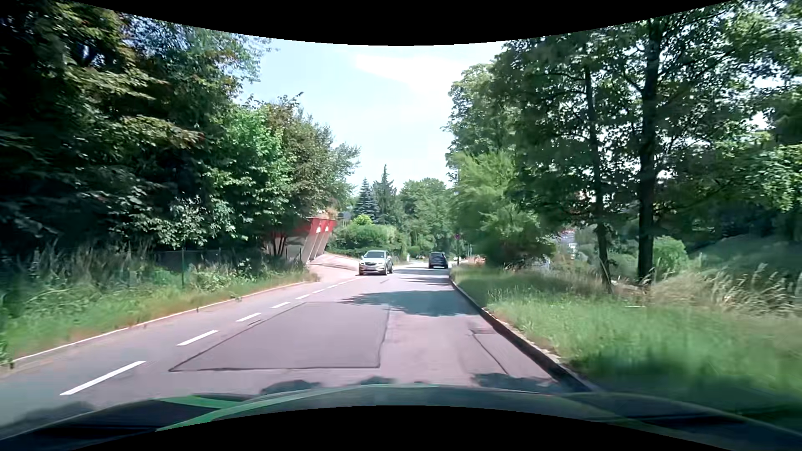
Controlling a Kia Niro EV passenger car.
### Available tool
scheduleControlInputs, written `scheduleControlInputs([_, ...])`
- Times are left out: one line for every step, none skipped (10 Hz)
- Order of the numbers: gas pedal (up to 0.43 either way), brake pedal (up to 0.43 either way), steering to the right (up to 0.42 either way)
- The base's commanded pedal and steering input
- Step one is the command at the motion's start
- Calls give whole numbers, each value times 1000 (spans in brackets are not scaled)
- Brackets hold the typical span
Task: Follow the waypoints while adhering to traffic rules and regulations
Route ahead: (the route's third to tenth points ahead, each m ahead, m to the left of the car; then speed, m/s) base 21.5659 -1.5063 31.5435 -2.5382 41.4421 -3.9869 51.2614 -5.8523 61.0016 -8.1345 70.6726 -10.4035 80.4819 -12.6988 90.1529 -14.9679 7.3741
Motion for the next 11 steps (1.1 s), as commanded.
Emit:
scheduleControlInputs([0,140,16])
scheduleControlInputs([0,134,12])
scheduleControlInputs([0,128,11])
scheduleControlInputs([0,128,12])
scheduleControlInputs([0,116,12])
scheduleControlInputs([0,104,12])
scheduleControlInputs([0,91,12])
scheduleControlInputs([0,79,13])
scheduleControlInputs([0,79,16])
scheduleControlInputs([0,79,20])
scheduleControlInputs([0,79,23])
